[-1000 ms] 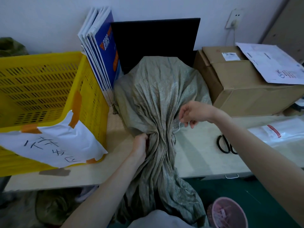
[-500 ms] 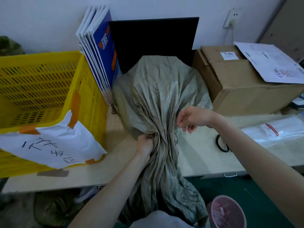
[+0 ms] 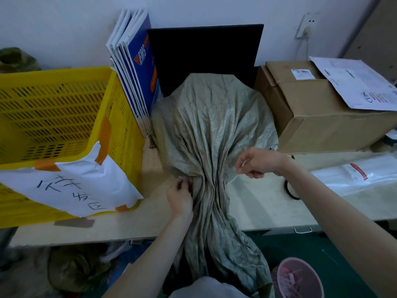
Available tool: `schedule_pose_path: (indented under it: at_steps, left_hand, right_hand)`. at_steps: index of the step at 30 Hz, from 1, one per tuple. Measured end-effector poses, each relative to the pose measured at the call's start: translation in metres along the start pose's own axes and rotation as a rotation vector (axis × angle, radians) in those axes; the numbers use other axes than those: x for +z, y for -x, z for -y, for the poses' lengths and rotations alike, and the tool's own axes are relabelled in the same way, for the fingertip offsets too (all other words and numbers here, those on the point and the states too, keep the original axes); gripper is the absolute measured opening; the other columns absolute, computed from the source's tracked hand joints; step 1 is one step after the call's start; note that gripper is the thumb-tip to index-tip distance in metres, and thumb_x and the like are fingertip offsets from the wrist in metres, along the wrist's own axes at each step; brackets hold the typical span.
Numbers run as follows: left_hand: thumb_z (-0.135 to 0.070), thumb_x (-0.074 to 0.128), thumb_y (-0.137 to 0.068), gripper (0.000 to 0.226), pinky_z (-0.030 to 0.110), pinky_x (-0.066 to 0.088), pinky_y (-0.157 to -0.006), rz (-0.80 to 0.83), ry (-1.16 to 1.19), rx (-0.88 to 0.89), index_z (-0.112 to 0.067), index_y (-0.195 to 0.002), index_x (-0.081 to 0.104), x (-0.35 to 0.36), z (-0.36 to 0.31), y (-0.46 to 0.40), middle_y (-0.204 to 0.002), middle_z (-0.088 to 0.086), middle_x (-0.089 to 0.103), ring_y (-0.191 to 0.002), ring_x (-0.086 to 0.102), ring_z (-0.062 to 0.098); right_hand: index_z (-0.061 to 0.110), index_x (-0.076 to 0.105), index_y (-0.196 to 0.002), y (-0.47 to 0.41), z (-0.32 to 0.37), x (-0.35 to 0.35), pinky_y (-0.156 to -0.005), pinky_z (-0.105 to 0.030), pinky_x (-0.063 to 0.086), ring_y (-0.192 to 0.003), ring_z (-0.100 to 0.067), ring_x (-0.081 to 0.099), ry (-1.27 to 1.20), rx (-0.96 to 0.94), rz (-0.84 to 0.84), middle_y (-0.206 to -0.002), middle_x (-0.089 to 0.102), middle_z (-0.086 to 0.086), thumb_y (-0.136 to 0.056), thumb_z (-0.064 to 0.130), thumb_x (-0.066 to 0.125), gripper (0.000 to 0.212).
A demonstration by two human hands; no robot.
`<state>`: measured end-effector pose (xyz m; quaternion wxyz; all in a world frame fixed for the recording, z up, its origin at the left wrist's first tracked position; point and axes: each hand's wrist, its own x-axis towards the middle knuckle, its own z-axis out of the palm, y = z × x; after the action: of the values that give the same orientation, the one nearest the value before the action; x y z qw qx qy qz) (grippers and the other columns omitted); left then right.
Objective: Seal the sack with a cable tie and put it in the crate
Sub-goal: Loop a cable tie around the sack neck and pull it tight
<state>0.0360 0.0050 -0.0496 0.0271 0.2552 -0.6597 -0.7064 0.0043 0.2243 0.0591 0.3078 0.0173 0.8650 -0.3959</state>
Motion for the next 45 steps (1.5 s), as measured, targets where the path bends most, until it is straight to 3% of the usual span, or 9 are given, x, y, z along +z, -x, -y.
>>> schedule_pose_path:
  at_steps: [4, 9, 15, 19, 24, 28, 36, 40, 45]
  left_hand:
    - [-0.007, 0.052, -0.094, 0.012, 0.021, 0.048, -0.073, -0.003, 0.021, 0.241, -0.002, -0.092, 0.064, -0.011, -0.019, -0.001, -0.083, 0.003, 0.063, -0.078, 0.059, 0.012]
    - [-0.009, 0.048, -0.098, 0.011, 0.012, 0.046, -0.074, 0.093, -0.136, 0.519, -0.008, -0.092, 0.057, -0.017, -0.049, -0.004, -0.090, -0.008, 0.066, -0.080, 0.059, -0.004]
    - [-0.010, 0.037, -0.102, 0.014, 0.014, 0.048, -0.071, 0.299, -0.242, 0.611, -0.008, -0.091, 0.046, -0.015, -0.078, -0.010, -0.090, -0.001, 0.065, -0.084, 0.062, 0.002]
    - [-0.011, 0.047, -0.098, 0.012, 0.016, 0.050, -0.070, 0.370, -0.237, 0.583, -0.019, -0.089, 0.049, -0.014, -0.092, -0.013, -0.088, 0.002, 0.067, -0.077, 0.063, 0.006]
    - [-0.005, 0.058, -0.091, 0.007, 0.017, 0.053, -0.069, 0.524, -0.190, 0.402, -0.010, -0.092, 0.063, -0.015, -0.091, -0.020, -0.088, 0.006, 0.071, -0.074, 0.067, 0.007]
    - [0.006, 0.056, -0.089, 0.015, 0.017, 0.055, -0.074, 0.636, -0.161, 0.289, -0.004, -0.095, 0.065, -0.008, -0.081, -0.024, -0.090, 0.007, 0.069, -0.077, 0.069, 0.004]
    - [-0.011, 0.049, -0.097, 0.017, 0.016, 0.044, -0.086, 0.723, -0.353, 0.379, -0.020, -0.085, 0.059, -0.003, -0.086, -0.027, -0.073, -0.002, 0.063, -0.073, 0.061, 0.000]
    - [-0.015, 0.044, -0.100, 0.022, 0.020, 0.040, -0.067, 0.787, -0.356, 0.296, -0.018, -0.082, 0.057, -0.002, -0.085, -0.026, -0.063, -0.004, 0.044, -0.060, 0.045, 0.007]
    - [-0.009, 0.039, -0.099, 0.027, 0.024, 0.029, -0.065, 0.821, -0.137, 0.092, -0.013, -0.082, 0.060, 0.003, -0.083, -0.024, -0.064, -0.004, 0.038, -0.062, 0.033, 0.009]
  right_hand:
    - [0.003, 0.068, -0.087, 0.002, -0.002, -0.006, -0.046, -0.024, 0.042, -0.045, -0.014, 0.050, -0.087, 0.046, 0.047, -0.062, 0.063, -0.009, -0.086, 0.000, 0.059, 0.009]
    - [0.004, 0.071, -0.083, 0.003, -0.001, -0.014, -0.046, -0.025, 0.034, -0.042, -0.015, 0.043, 0.021, 0.113, 0.088, -0.060, 0.060, -0.014, -0.085, -0.002, 0.058, 0.015]
    - [0.003, 0.068, -0.085, 0.000, 0.004, -0.022, -0.046, -0.020, 0.048, -0.048, -0.013, 0.058, -0.093, 0.065, -0.012, -0.070, 0.068, -0.014, -0.085, -0.005, 0.054, 0.016]
    - [-0.001, 0.067, -0.088, -0.002, 0.000, -0.021, -0.057, -0.021, 0.056, -0.060, -0.016, 0.067, -0.419, -0.031, -0.019, -0.082, 0.072, -0.018, -0.088, -0.003, 0.053, 0.013]
    - [-0.002, 0.065, -0.092, -0.006, -0.018, -0.005, -0.063, -0.022, 0.058, -0.067, -0.018, 0.070, -0.789, -0.166, 0.056, -0.079, 0.072, -0.015, -0.084, -0.009, 0.055, 0.014]
    - [0.000, 0.068, -0.090, -0.013, -0.029, 0.012, -0.062, -0.018, 0.055, -0.061, -0.013, 0.065, -0.936, -0.218, 0.001, -0.070, 0.069, -0.009, -0.077, 0.002, 0.059, 0.016]
    - [0.013, 0.063, -0.079, -0.014, -0.028, 0.034, -0.066, -0.023, 0.040, -0.071, -0.009, 0.057, -0.889, -0.290, -0.103, -0.074, 0.065, 0.002, -0.085, 0.014, 0.059, 0.007]
    - [0.017, 0.071, -0.075, -0.015, -0.022, 0.043, -0.066, -0.022, 0.039, -0.064, -0.010, 0.055, -0.963, -0.360, -0.057, -0.066, 0.060, 0.003, -0.072, 0.023, 0.073, 0.007]
    - [0.009, 0.071, -0.079, -0.017, -0.011, 0.058, -0.059, -0.021, 0.030, -0.059, -0.011, 0.041, -1.042, -0.391, -0.165, -0.063, 0.052, -0.002, -0.081, 0.009, 0.056, 0.015]
